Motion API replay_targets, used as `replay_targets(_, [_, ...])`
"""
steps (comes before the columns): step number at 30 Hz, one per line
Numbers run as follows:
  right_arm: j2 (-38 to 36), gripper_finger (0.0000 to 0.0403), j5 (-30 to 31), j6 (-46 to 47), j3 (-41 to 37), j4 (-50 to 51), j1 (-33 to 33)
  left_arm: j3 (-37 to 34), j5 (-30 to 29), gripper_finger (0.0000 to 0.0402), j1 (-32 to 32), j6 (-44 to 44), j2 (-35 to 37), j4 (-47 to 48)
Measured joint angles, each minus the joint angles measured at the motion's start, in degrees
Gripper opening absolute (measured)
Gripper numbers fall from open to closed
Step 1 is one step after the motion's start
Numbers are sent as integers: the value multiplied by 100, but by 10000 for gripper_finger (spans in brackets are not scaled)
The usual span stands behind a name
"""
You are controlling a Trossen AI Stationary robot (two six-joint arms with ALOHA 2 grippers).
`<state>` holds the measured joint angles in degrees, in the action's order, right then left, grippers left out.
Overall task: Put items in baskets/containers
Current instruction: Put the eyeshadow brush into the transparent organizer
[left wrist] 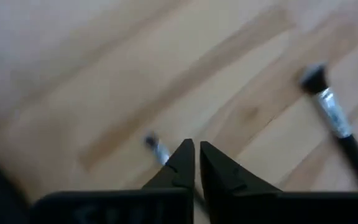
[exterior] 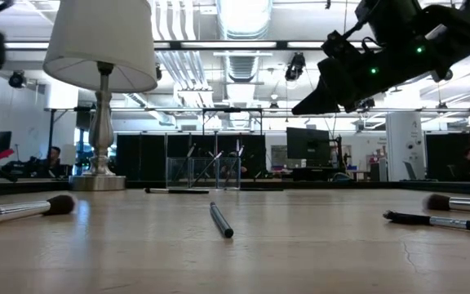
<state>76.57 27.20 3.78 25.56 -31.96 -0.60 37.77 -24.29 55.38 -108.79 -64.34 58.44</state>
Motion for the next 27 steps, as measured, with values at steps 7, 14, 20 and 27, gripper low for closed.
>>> replay_targets(7, [3, 8, -4, 35, -8, -16, 28, -506, 158, 81, 135, -1125, -2, -68])
replay_targets(14, [5, 8, -9, 34, -21, -14, 26, -927, -6, 108, 127, -1255, -2, -814])
replay_targets(20, [8, 8, -15, 34, -4, -14, 28, -1208, 95, 110, 30, -1255, -108, -1057])
replay_targets(27, [10, 8, -16, 34, -6, -14, 28, -1243, 154, 110, -14, -1097, -449, -1147])
